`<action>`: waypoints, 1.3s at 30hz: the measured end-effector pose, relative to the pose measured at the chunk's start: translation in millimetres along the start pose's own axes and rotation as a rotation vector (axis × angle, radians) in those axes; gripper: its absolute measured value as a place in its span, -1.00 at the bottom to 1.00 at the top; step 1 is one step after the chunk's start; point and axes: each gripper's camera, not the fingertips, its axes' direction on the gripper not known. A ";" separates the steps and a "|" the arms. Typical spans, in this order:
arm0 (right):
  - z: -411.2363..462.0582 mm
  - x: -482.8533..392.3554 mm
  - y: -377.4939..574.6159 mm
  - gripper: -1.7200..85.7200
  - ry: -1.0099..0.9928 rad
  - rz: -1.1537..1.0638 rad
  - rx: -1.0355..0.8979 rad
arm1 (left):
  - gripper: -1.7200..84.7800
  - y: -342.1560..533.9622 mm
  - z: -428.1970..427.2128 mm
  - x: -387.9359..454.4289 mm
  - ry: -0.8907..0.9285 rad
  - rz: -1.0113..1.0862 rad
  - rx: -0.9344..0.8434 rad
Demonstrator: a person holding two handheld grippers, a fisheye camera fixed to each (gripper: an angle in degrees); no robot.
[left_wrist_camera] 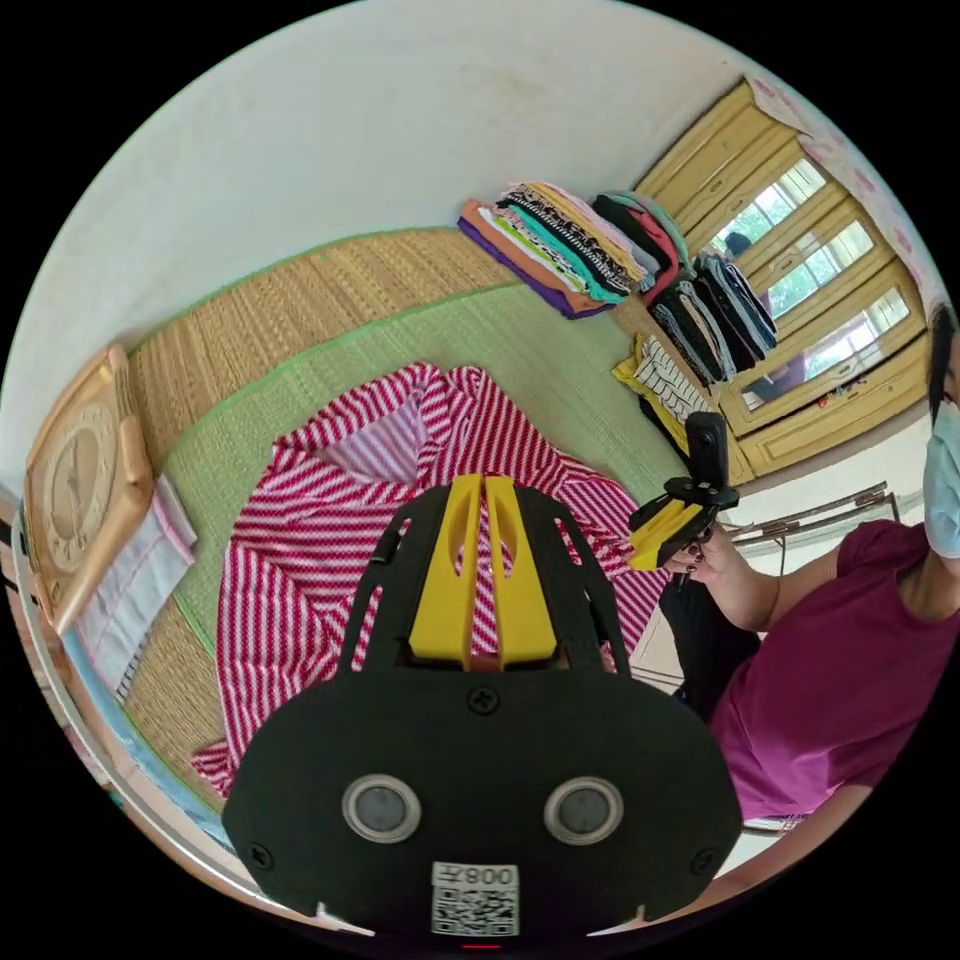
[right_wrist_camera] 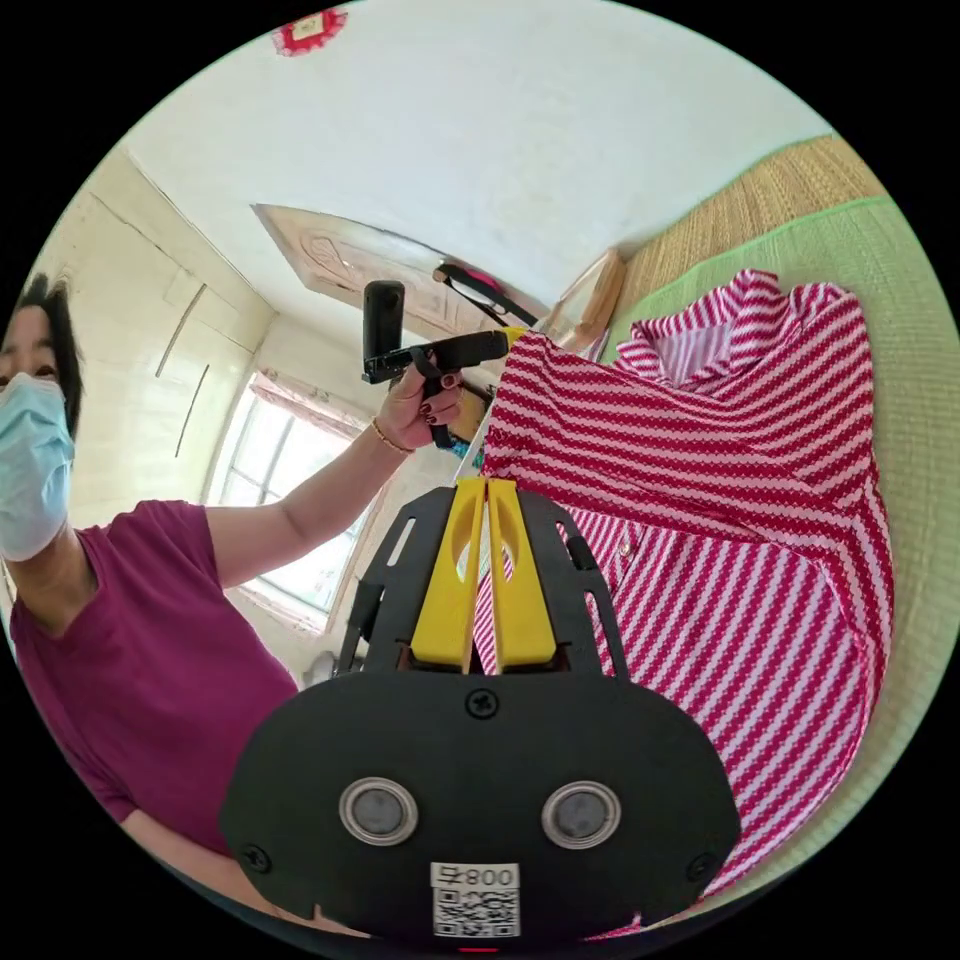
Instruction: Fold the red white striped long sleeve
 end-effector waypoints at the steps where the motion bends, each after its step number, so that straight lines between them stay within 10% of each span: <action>1: 14.3 -1.0 -8.3 -0.96 0.022 0.010 -0.036 | -0.95 8.7 2.9 -9.5 0.005 -0.016 -0.001; 24: 161.1 -40.1 -107.0 -0.92 0.211 0.025 -0.380 | -0.90 218.6 99.0 -182.1 0.052 -0.288 0.014; 39: 158.2 -120.7 -146.6 -0.83 0.445 -0.142 -0.360 | -0.90 186.0 179.3 -149.7 0.049 -0.153 -0.005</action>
